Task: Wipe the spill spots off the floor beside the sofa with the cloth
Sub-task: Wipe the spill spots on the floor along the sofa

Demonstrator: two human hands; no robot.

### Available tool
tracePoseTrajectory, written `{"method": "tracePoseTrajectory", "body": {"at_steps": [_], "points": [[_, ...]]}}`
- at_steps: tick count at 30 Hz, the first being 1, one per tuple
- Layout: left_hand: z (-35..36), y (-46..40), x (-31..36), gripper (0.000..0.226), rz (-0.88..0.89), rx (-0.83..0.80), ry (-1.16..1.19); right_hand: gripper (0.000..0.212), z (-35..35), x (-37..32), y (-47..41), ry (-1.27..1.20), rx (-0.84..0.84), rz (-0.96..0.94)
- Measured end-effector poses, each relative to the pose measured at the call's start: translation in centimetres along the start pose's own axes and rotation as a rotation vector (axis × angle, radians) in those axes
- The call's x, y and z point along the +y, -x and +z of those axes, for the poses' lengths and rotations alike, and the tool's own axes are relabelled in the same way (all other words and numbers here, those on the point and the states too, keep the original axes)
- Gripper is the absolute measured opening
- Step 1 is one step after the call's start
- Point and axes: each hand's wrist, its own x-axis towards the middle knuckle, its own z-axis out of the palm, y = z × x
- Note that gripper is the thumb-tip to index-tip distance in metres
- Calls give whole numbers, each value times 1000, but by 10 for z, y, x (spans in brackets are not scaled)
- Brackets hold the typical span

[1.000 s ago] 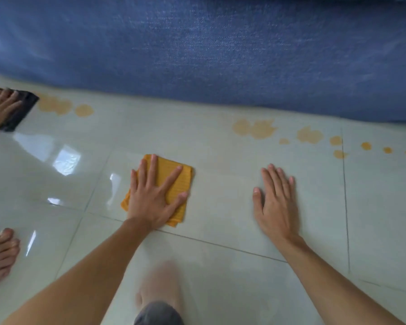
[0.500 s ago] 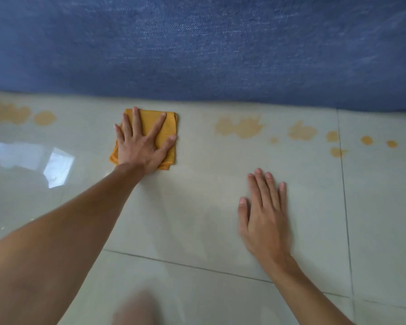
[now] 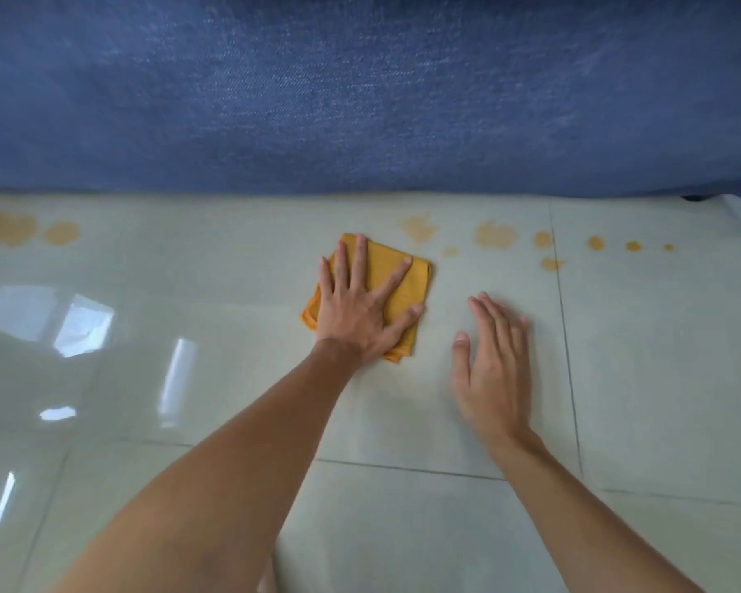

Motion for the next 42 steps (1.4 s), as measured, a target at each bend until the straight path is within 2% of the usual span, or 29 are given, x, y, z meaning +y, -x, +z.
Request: {"method": "tracePoseTrajectory", "body": {"at_steps": [6, 11, 19, 23, 29, 35, 39, 42], "points": [[8, 89, 0, 73, -20, 13, 25, 47, -3, 36, 10, 146, -44, 29], [6, 107, -33, 74, -105, 3, 3, 48, -4, 34, 11, 192, -63, 28], [-3, 45, -92, 74, -276, 10, -14, 47, 1, 36, 14, 243, -41, 8], [-6, -18, -88, 75, -310, 8, -10, 47, 3, 36, 16, 251, -22, 3], [-5, -79, -14, 77, -177, -9, 1, 46, 4, 36, 15, 194, -2, 7], [5, -29, 62, 76, 44, -27, -16, 46, -9, 49, 11, -51, -3, 22], [12, 34, 78, 75, 96, -10, 9, 52, -31, 72, 7, 174, -113, 88], [15, 75, 62, 75, 94, -11, 0, 56, -40, 87, 13, 307, -237, 122]]}}
